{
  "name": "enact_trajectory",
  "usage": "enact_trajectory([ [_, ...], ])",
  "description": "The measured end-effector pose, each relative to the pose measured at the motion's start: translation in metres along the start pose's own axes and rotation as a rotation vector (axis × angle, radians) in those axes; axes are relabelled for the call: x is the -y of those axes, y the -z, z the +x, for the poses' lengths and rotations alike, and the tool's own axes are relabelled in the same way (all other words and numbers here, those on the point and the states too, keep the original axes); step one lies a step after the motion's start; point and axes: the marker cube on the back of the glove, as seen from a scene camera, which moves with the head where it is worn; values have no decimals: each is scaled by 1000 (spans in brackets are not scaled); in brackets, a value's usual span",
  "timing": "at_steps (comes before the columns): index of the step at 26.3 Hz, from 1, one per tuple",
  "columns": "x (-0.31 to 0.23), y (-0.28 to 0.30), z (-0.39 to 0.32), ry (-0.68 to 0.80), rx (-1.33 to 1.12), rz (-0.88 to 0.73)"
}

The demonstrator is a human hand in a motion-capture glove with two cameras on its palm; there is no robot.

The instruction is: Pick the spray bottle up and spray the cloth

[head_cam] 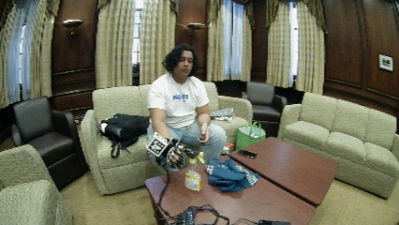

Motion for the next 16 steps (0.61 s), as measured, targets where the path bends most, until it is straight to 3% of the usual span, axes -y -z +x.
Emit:
enact_trajectory([
  [16, 50, -24, 9, -45, 253, -54],
])
